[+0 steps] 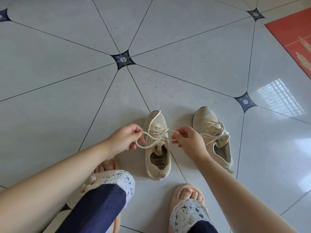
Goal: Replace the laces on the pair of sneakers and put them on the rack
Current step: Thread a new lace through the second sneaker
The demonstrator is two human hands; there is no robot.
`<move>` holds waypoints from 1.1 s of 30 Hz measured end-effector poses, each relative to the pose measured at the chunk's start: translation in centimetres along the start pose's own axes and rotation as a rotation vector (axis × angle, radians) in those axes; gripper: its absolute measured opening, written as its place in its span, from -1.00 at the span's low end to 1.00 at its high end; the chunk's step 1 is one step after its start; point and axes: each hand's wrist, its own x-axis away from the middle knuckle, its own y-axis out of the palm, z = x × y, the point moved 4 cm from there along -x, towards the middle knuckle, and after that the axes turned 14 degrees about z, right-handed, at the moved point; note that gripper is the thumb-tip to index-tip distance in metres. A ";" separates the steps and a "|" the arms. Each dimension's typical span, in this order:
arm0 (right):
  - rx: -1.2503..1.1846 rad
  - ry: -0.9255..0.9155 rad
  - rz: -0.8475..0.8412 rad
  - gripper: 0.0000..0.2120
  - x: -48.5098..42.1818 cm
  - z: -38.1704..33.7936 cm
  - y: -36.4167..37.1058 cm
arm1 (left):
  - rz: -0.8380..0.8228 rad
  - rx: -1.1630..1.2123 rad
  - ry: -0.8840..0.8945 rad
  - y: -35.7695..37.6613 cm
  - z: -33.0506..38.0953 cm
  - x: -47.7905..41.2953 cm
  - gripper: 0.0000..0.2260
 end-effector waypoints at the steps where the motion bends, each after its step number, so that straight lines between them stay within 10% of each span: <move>1: -0.003 0.000 0.012 -0.87 0.0 0.0 0.0 | -0.014 0.010 -0.013 0.3 0.0 0.0 -0.86; 14: 0.542 -0.540 0.161 -0.90 0.0 -0.6 -1.9 | 0.027 -0.315 0.131 -1.7 -0.2 -0.5 -0.84; 22: -0.536 0.254 -0.025 -0.79 0.6 -0.2 -0.4 | 0.030 0.380 -0.164 -1.3 -0.6 -0.2 -0.81; 29: 0.373 -0.499 0.119 -0.81 -0.7 -2.0 -2.1 | 0.113 -0.333 0.080 -2.6 -0.4 -1.4 -0.80; 33: 0.130 -0.260 0.157 -0.82 -0.6 -0.9 -2.2 | 0.147 -0.105 -0.003 -2.4 -0.9 -1.2 -0.81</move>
